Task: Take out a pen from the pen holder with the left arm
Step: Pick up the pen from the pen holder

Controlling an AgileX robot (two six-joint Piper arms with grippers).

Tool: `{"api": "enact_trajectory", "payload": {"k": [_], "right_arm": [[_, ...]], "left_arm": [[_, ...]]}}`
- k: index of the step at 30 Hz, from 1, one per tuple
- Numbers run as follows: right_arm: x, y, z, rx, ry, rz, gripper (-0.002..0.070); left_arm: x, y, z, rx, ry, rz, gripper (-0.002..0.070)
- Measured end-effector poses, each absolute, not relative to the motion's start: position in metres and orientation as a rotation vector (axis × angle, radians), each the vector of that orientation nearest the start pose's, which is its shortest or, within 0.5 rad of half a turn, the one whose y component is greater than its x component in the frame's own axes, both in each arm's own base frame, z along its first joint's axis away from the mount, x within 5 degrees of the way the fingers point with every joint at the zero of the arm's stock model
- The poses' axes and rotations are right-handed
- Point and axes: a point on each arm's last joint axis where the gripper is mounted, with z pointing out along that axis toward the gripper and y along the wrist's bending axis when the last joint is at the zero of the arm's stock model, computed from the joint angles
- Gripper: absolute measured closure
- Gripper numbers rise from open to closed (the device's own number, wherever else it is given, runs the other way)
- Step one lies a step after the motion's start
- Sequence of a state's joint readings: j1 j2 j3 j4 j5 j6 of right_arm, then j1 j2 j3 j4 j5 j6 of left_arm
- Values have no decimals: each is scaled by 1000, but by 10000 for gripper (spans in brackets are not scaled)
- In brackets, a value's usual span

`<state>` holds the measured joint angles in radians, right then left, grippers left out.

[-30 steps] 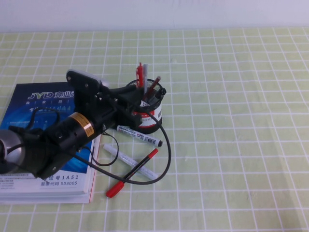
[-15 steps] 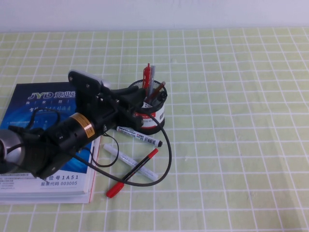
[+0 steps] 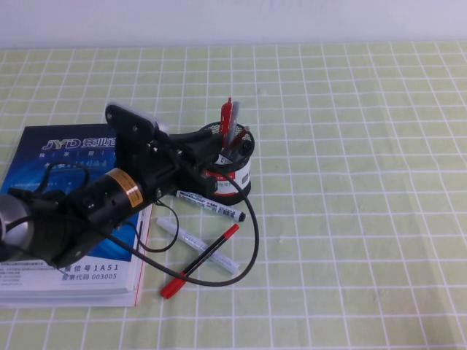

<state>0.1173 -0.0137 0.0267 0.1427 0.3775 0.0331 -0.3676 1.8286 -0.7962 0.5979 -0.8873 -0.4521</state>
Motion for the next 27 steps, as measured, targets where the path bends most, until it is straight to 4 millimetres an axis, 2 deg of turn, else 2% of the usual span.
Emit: {"api": "enact_trajectory", "payload": {"k": [6,15,27], "right_arm": [[51,11,171,9,1877,244,691],[51,11,171,9,1877,244,691],[51,11,171,9,1877,244,691]], "left_arm": [[313,-163,202,626,1596,-664,589],[301,-153,245,673,1543,-538,590],[256,-146,305,828,1434,-540,590]]}}
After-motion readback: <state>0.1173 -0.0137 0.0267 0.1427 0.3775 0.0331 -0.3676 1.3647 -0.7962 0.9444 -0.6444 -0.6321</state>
